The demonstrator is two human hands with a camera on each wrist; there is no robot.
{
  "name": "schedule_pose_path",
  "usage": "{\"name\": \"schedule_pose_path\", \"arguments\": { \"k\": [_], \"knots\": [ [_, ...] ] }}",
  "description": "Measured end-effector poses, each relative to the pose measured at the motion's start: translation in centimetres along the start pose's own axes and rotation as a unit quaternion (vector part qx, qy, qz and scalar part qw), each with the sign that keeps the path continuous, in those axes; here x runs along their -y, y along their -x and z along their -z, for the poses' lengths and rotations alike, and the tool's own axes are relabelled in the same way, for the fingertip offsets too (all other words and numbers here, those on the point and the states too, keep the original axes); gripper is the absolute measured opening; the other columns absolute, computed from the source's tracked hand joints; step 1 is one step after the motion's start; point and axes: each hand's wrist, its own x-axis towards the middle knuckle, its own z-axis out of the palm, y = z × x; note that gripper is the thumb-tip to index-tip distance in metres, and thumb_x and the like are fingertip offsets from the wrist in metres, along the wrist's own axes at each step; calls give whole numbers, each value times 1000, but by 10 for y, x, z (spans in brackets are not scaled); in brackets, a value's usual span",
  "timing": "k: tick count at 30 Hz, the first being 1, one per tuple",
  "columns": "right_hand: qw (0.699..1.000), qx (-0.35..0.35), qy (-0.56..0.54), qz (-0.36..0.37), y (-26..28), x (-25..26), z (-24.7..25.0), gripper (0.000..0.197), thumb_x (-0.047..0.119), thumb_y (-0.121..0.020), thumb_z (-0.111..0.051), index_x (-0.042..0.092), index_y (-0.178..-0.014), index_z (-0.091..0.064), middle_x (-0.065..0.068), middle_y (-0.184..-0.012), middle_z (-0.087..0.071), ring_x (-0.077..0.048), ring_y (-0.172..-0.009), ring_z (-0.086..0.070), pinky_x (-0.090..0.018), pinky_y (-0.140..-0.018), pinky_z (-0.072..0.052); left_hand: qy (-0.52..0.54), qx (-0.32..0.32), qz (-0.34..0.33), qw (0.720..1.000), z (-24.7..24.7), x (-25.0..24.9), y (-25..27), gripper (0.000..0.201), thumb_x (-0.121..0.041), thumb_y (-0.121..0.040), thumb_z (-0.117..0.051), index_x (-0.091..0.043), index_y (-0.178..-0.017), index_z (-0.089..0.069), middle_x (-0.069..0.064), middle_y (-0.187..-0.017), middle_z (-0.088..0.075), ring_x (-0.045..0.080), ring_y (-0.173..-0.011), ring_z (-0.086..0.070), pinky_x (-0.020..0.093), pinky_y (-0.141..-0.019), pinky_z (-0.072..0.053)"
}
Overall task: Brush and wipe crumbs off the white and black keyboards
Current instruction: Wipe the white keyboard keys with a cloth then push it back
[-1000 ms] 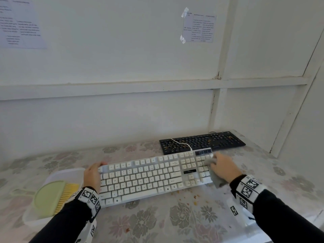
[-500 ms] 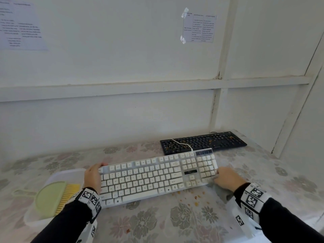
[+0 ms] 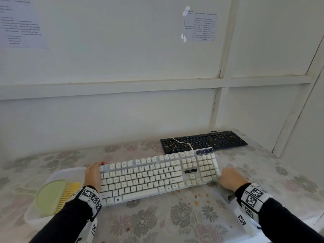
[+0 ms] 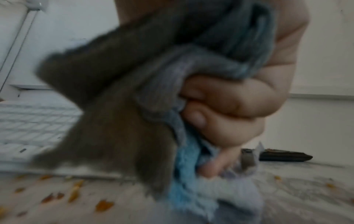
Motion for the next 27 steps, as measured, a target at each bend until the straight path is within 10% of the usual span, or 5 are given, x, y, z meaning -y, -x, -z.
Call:
{"name": "schedule_pose_path", "arguments": {
  "k": [9,13,18,24,27],
  "knots": [
    [999,-26,19,-21,2,9,3,20,19,-93,-45,18,-73,-45,3,-76,-53,-16,-80,-59,-21,-64,-46,103,12,127,986,6,6,-6,29,-30,-86,-45,-14,-85,-69,10,-63,-64,34,-75,-58,48,-79,-48],
    [999,-33,39,-9,11,18,1,17,16,-95,-41,15,-78,-44,5,-71,-47,-14,-73,-53,-17,-49,-36,162,34,171,971,5,-1,-1,25,-26,-94,-41,-15,-100,-62,9,-69,-65,30,-68,-56,38,-68,-48],
    [997,-9,55,46,24,47,-13,5,14,-94,-42,11,-90,-42,-2,-83,-48,-21,-82,-54,-21,-66,-43,177,69,214,958,6,1,-3,19,-29,-93,-45,-18,-84,-58,7,-53,-60,25,-50,-60,38,-66,-49],
    [993,22,44,112,44,97,-36,19,17,-95,-41,5,-108,-50,-3,-93,-54,-21,-85,-56,-26,-74,-46,148,102,226,957,13,9,-11,38,-35,-85,-53,-14,-116,-61,23,-115,-64,40,-104,-62,58,-91,-47],
    [987,33,62,144,58,123,-42,22,20,-96,-42,5,-112,-48,-6,-100,-51,-18,-82,-47,-24,-70,-42,126,116,231,958,14,7,-9,44,-40,-90,-51,-8,-118,-62,24,-111,-66,42,-104,-63,60,-91,-47]
  ]
}}
